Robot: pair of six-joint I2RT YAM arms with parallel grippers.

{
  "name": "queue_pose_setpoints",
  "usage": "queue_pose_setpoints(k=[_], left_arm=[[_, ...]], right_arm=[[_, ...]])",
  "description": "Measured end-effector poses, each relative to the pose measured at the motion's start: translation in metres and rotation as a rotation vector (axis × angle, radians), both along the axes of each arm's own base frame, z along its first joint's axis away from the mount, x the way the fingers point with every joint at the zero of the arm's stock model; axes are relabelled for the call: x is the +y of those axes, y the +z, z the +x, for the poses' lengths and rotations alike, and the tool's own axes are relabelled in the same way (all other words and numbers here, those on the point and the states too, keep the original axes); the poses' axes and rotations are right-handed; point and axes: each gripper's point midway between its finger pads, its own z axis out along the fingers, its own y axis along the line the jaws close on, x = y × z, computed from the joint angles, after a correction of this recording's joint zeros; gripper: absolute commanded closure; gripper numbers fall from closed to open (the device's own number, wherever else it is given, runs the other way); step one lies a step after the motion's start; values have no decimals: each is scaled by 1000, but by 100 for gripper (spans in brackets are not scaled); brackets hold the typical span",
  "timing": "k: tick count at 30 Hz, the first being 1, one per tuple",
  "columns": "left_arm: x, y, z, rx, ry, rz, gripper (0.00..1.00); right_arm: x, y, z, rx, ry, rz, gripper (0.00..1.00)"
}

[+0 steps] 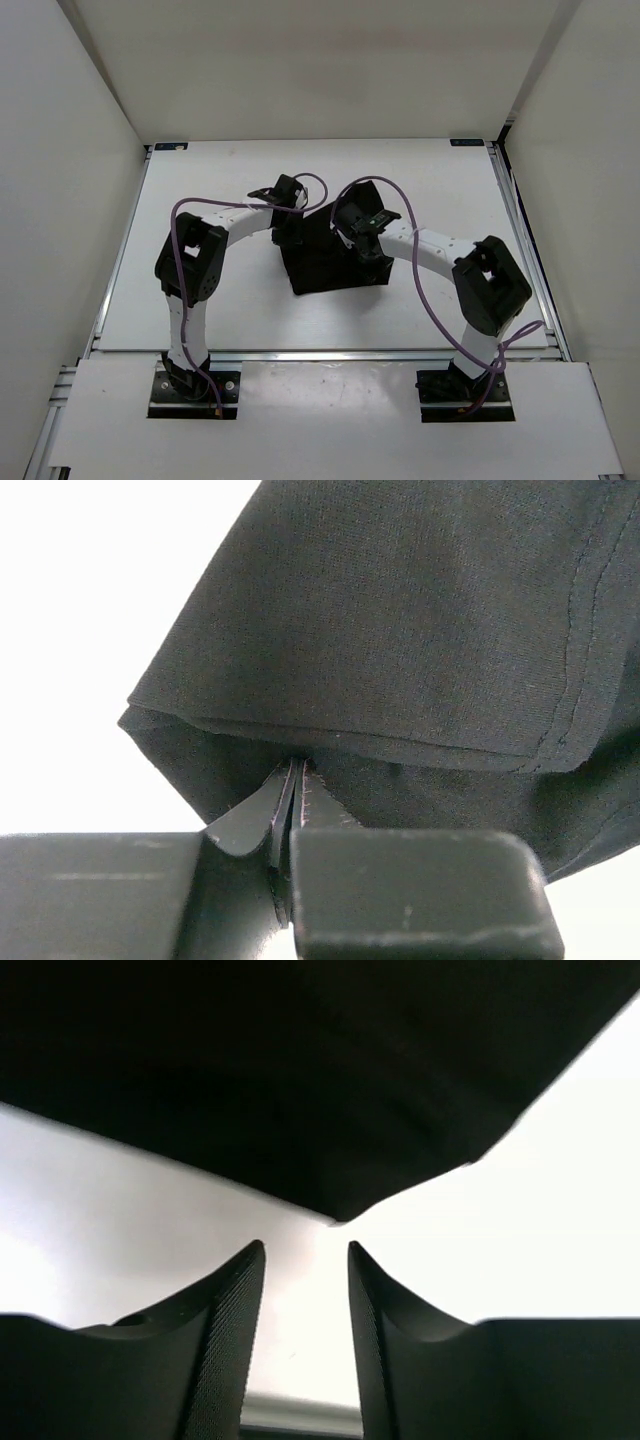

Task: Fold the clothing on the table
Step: Flatten the skirt out

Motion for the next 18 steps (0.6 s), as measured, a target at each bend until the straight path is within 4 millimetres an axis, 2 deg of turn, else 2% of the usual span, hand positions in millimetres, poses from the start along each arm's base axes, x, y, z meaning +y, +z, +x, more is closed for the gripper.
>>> queue_pose_setpoints(k=[6,18], left_arm=[[0,0,0,13,-8,8,100],[6,0,2,21,4,1,100]], right_arm=[[3,-5,26,-100,29,-27,60],[11,-17,33,-118,57,-40,60]])
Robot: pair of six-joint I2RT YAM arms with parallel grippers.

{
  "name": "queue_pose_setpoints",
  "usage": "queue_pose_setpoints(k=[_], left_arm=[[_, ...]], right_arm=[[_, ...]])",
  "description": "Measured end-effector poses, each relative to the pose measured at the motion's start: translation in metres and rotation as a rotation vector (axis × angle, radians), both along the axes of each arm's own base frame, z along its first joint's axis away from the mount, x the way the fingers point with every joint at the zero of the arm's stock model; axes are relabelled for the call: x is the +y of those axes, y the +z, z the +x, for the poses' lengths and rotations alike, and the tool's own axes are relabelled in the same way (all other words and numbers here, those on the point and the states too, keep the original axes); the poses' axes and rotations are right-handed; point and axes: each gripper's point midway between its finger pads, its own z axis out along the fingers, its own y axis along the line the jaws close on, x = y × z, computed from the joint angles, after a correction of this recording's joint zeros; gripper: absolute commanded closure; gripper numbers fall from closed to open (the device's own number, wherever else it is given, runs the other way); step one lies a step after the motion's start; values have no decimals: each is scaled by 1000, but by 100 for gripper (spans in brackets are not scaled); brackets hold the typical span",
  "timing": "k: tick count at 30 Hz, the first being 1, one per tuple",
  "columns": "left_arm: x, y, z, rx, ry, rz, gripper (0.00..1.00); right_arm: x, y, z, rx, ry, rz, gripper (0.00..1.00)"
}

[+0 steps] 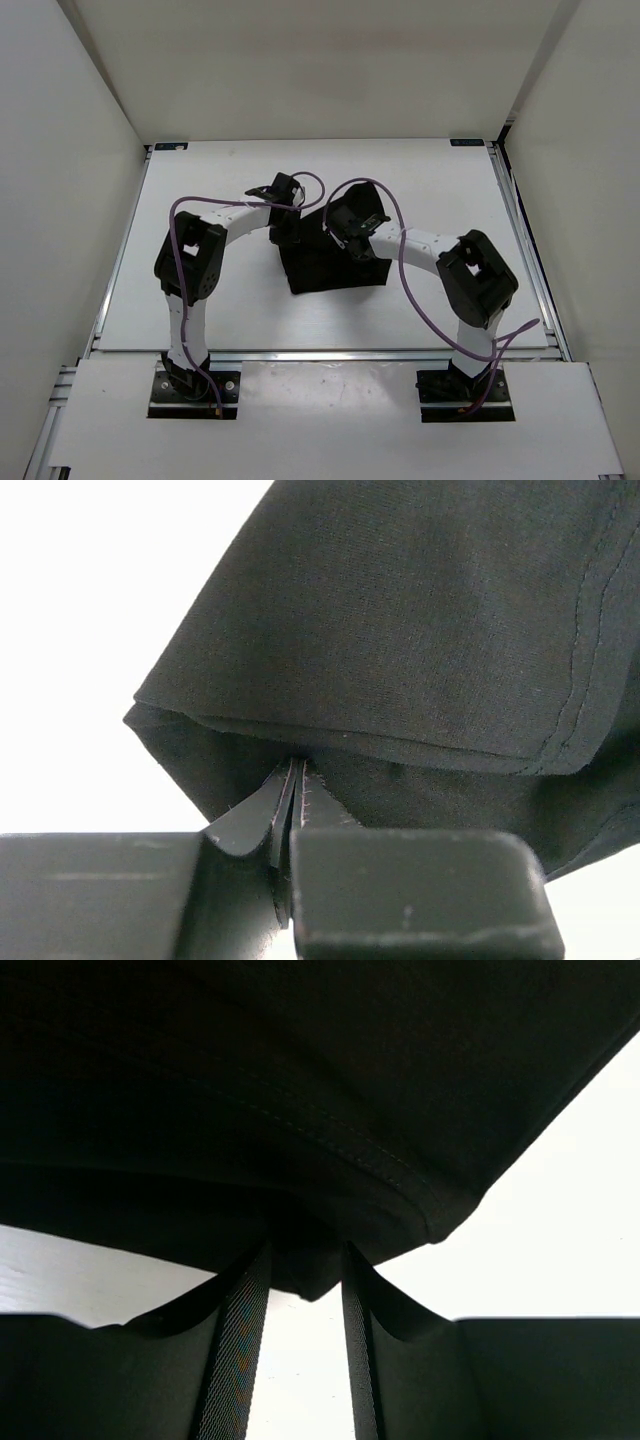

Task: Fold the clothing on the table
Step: Flatten the skirt out

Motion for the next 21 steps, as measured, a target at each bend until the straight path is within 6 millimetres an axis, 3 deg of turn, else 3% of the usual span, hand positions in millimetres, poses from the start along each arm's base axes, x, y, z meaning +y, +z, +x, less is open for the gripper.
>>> queue_pose_setpoints(k=[13,16,18,21], left_arm=[[5,0,3,9,23,-14,100],[5,0,2,11,27,-17,100],[5,0,2,11,26,-17,100],[5,0,2,11,26,-17,100]], right_arm=[[1,-14,-5,30,15,-32,66],[-1,-16,-2,27,12,-37,78],[-3,-17,0,23,7,-43,94],[-5,-16,4,5,-2,-58,100]])
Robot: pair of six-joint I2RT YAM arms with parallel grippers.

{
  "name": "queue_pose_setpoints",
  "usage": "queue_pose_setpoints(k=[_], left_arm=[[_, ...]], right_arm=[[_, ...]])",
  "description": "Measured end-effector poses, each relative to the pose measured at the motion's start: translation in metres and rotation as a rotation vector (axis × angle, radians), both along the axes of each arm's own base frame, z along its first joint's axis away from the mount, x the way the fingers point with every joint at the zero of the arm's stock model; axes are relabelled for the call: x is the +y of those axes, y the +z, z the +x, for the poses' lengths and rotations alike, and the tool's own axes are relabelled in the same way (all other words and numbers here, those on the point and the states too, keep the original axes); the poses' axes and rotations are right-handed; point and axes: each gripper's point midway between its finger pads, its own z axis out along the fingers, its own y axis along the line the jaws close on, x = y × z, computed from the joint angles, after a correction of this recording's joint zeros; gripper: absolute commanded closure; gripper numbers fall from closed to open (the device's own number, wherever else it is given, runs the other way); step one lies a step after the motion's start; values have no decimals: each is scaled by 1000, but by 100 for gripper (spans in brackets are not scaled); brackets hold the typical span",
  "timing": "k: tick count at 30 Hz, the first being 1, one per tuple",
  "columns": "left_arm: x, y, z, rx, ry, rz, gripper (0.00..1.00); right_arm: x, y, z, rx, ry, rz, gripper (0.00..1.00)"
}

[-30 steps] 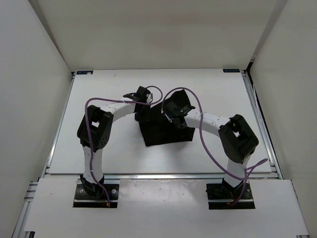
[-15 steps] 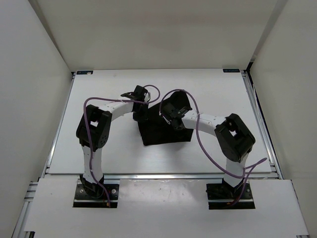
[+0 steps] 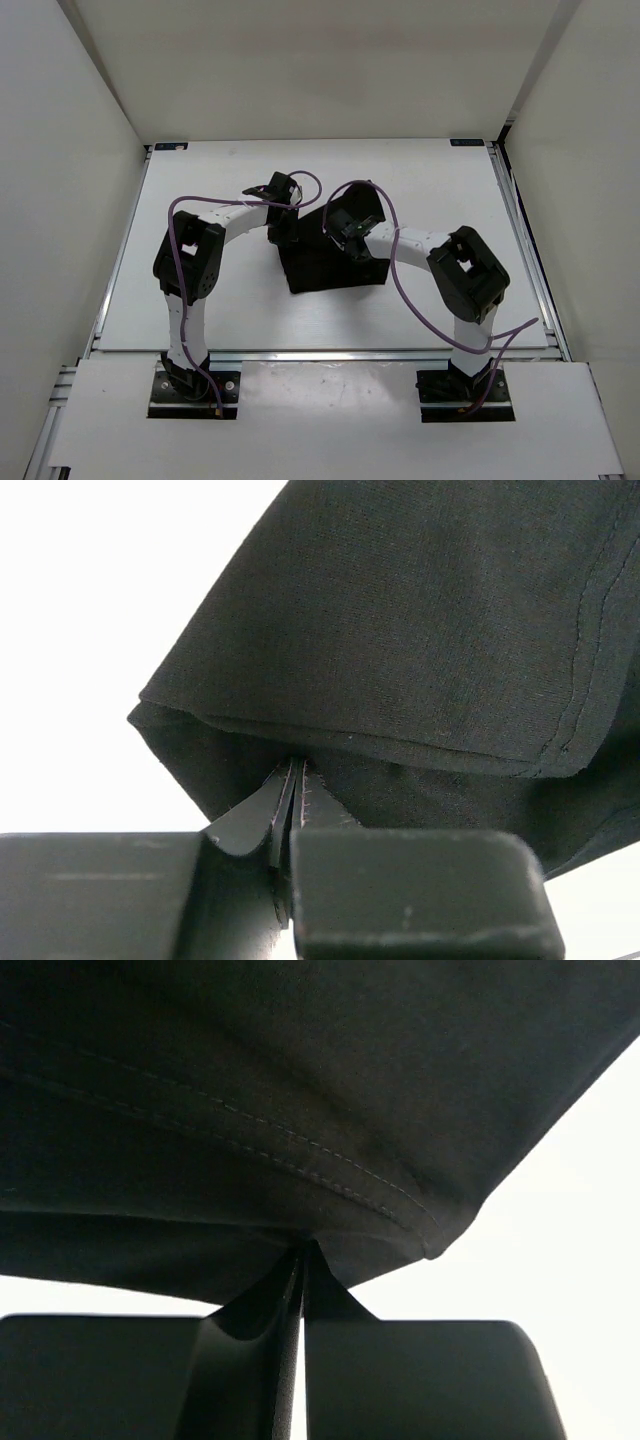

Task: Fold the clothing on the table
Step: Flatten the skirt out

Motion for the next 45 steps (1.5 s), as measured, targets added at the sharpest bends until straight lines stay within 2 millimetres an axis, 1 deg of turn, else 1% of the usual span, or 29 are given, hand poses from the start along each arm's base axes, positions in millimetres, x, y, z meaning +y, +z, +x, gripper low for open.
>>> queue_pose_setpoints(k=[3,6,8,11,12,14,16,17,18,19,20,21,22,23,25,27,29,30,31,32,34,37,39,40,42,43,45], left_arm=[[0,0,0,1,0,1,100],[0,-1,0,2,1,0,100],[0,-1,0,2,3,-1,100],[-1,-1,0,4,5,-4,100],[-1,-1,0,5,5,-7,100],[-2,-2,0,7,7,-10,100],[-1,-2,0,8,10,-11,100],[-1,-2,0,9,11,-12,100],[-1,-2,0,9,14,-13,100],[-1,-1,1,10,17,-17,100],[-2,-1,1,10,19,-19,100],[-2,-1,1,10,19,-19,100],[-2,-1,1,10,20,-19,100],[-2,-1,1,11,21,-20,100],[-3,0,0,14,23,-29,100],[-6,2,-1,16,25,-46,100],[-8,7,-4,10,35,-72,96],[-9,14,-7,6,42,-91,88],[-11,23,-9,-3,47,-112,86],[-13,36,-9,-24,49,-141,87],[-18,65,-8,-80,52,-202,84],[-19,112,-10,-183,59,-292,83],[-14,135,-16,-234,68,-342,83],[-11,140,-20,-249,75,-358,83],[-4,142,-30,-254,91,-378,84],[0,138,-36,-246,101,-380,85],[8,127,-46,-215,123,-379,84]], right_arm=[[3,6,3,-15,-1,0,100],[8,17,1,-23,0,29,100],[11,33,-4,-29,-3,71,100],[13,64,-13,-58,-12,165,100],[11,72,-18,-66,-21,196,100],[3,83,-29,-68,-42,236,100],[-10,82,-45,-44,-73,252,100],[-18,78,-53,-26,-91,251,93],[-25,73,-61,-1,-115,249,89],[-33,67,-69,28,-137,244,81],[-39,63,-76,57,-163,238,75],[-44,61,-81,78,-186,229,74],[-48,60,-86,98,-204,225,71],[-50,61,-88,106,-222,230,68],[-49,67,-89,109,-241,256,67],[-41,79,-87,112,-260,329,67],[-31,93,-76,104,-290,430,68],[-27,97,-70,102,-309,473,69],[-25,100,-65,102,-331,513,70],[-23,101,-60,107,-352,540,71],[-23,95,-55,135,-407,564,72],[-25,76,-51,214,-522,575,73],[-29,63,-52,258,-603,595,72],[-32,58,-54,276,-641,606,72],[-40,47,-63,316,-724,622,71],[-43,42,-68,332,-761,630,70],[-49,33,-77,365,-832,642,66]])
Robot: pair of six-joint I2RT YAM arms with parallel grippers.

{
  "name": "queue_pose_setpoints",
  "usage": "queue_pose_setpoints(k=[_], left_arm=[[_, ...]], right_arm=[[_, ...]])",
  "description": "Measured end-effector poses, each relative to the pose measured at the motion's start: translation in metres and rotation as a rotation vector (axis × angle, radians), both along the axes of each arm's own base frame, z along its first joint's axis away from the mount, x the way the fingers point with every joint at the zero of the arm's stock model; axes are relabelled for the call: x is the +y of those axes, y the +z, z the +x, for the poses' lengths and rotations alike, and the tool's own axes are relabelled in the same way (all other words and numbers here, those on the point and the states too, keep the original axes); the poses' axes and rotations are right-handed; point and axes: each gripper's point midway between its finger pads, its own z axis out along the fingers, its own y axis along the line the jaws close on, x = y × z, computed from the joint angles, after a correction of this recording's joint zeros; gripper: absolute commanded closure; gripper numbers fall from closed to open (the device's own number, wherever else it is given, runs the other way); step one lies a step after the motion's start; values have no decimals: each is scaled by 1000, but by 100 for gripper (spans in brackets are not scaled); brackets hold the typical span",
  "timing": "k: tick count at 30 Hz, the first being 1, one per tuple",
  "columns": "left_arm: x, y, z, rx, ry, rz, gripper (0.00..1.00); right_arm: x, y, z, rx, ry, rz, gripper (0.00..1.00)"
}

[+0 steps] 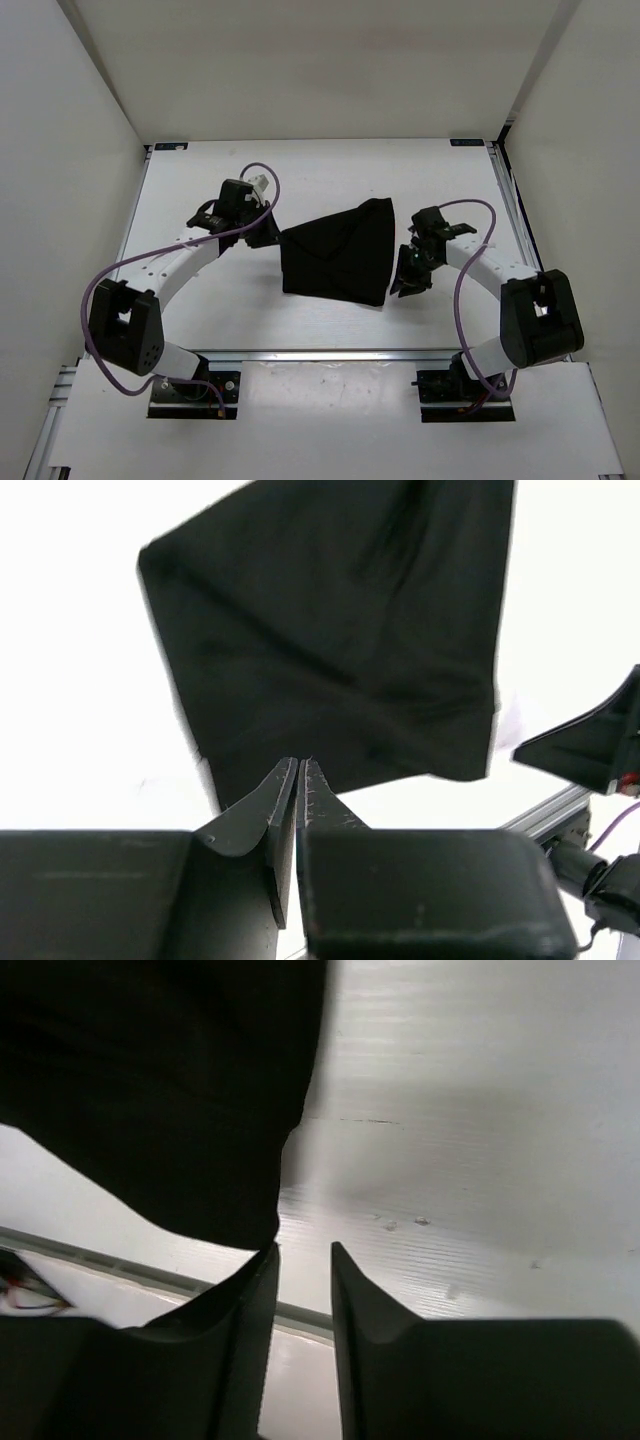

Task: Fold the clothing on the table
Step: Flatten the skirt out

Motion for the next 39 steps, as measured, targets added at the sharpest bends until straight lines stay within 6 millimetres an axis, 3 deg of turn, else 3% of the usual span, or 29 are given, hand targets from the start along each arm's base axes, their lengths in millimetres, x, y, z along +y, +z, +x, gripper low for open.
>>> queue_pose_setpoints(k=[1,5,12,18,19,21,31,32,35,39], left_arm=[[3,-7,-5,21,4,2,84],[13,-31,-18,94,20,14,84],[12,-32,-21,102,9,0,84],[12,-33,-21,103,5,-11,84],[12,-34,-21,103,6,-14,84],[16,-40,-24,115,11,-18,82],[36,-74,-64,183,0,-9,70],[36,-78,-70,191,-5,-18,62],[36,-90,-85,226,-8,-39,56],[32,-91,-82,212,-1,-65,52]], right_arm=[[-1,-2,-2,13,-25,12,61],[2,-7,1,26,-113,90,60],[11,-16,-2,60,-214,201,60],[18,-26,-6,91,-252,271,71],[19,-27,-7,100,-256,274,76],[22,-31,-6,107,-249,280,100],[12,-32,1,87,-223,168,100],[11,-33,-1,91,-221,160,100],[9,-35,-5,102,-210,139,100],[11,-34,-3,102,-183,129,100]])
